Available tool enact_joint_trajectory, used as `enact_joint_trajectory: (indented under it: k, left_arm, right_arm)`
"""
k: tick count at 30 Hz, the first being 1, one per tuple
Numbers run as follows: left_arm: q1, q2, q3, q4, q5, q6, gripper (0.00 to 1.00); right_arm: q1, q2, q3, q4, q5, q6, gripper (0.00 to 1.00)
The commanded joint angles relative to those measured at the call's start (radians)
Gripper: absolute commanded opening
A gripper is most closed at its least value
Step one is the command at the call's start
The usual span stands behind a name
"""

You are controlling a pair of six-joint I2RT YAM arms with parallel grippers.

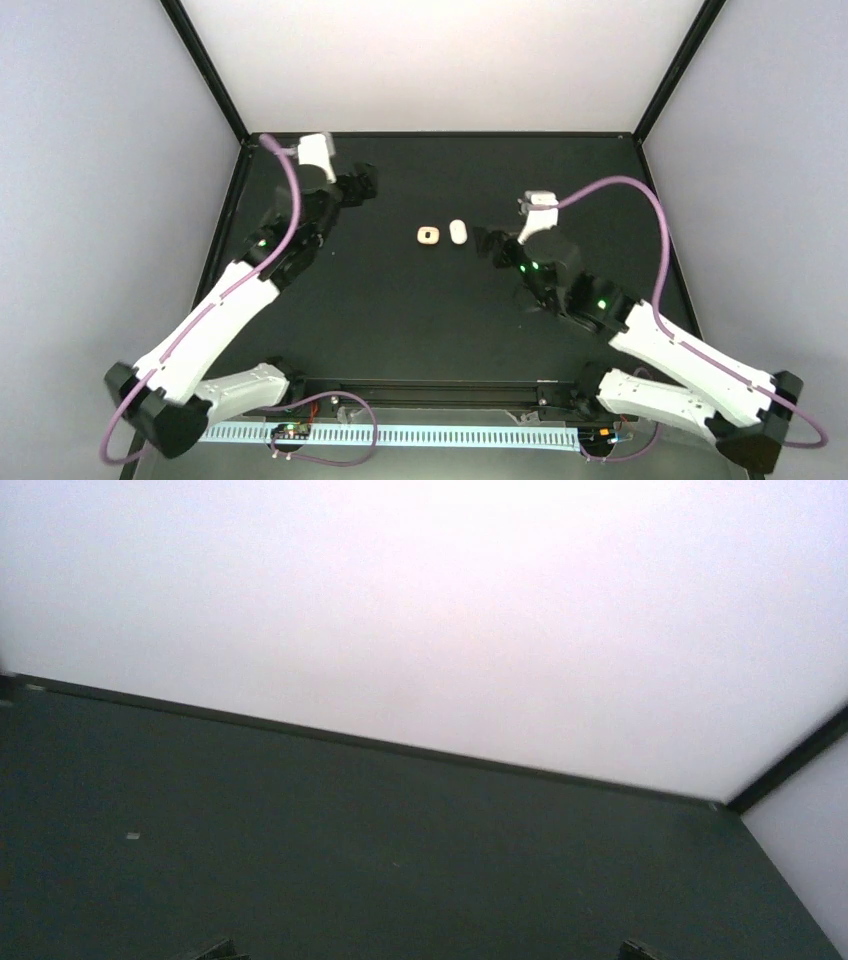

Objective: Insert the wireless bluetooth earbuds into the charging case
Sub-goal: Place the charging case at the center of the board, then reset both arms

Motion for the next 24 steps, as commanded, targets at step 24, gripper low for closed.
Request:
enact_joint_trajectory:
  k: [24]
  left_arm:
    - [0.02, -0.413, -0.313, -0.005, -0.024, 0.171, 0.99]
  right_arm:
    - [-0.345, -0.142, -0.004, -0.017, -0.14, -0.125, 1.0]
